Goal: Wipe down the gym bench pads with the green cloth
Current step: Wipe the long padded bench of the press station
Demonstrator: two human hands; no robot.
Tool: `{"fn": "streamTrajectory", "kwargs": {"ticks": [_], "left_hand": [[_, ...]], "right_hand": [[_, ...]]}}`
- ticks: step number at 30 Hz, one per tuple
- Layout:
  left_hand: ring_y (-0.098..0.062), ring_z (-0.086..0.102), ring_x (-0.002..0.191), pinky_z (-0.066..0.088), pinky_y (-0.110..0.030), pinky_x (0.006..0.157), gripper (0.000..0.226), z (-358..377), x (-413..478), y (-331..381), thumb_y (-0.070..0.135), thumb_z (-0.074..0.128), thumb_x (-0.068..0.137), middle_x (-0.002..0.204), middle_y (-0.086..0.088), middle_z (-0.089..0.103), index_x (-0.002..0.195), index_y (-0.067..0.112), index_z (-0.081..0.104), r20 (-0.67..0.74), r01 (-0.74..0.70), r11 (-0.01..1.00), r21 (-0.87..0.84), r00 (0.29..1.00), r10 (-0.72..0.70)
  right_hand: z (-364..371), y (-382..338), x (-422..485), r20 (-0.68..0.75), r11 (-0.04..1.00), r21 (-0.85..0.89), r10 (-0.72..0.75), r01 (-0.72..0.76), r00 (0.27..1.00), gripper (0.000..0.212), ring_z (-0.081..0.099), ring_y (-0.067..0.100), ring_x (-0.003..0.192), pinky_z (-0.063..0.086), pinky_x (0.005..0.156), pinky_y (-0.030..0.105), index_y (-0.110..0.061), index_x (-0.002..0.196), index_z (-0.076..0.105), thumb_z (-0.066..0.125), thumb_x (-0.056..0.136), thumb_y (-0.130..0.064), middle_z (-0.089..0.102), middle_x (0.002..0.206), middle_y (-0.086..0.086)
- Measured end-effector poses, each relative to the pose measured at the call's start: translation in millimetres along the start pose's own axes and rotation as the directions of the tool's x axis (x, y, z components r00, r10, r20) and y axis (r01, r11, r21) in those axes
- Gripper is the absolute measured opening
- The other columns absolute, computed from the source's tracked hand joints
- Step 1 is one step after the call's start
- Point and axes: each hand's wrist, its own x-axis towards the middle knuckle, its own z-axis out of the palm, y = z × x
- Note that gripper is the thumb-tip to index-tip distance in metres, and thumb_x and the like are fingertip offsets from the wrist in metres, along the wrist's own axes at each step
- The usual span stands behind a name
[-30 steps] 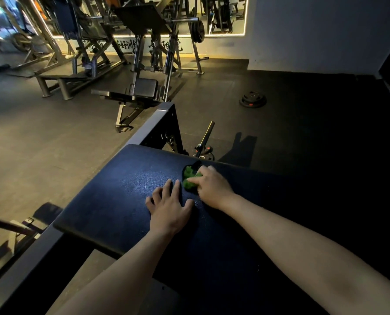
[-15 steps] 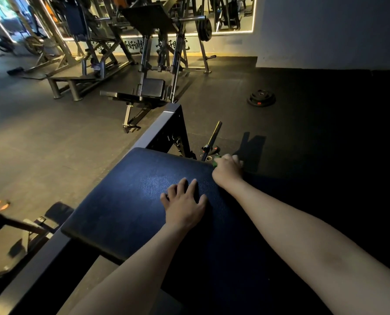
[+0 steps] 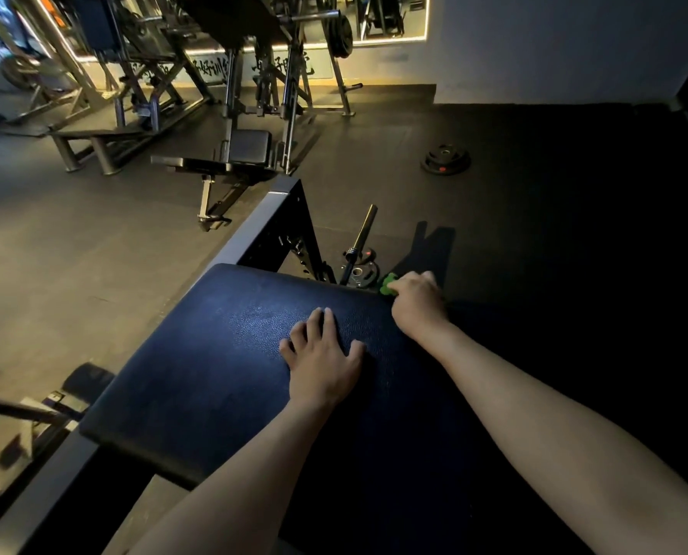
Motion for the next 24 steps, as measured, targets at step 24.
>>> {"fn": "streamTrajectory", "kwargs": {"ticks": [24], "left_hand": [[-0.027, 0.008, 0.147, 0.005, -0.051, 0.118, 0.060, -6, -17, -1, 0.061, 0.031, 0.096, 0.164, -0.002, 0.016, 0.153, 0.043, 0.024, 0.054, -0.079, 0.996, 0.031, 0.996, 0.077]], "right_hand": [[-25, 26, -72, -0.137, 0.989, -0.052, 0.133, -0.141, 0.982, 0.045, 0.042, 0.024, 0.112, 0.041, 0.094, 0.034, -0.019, 0.127, 0.063, 0.042, 0.091, -0.001, 0.057, 0.128, 0.001]]}}
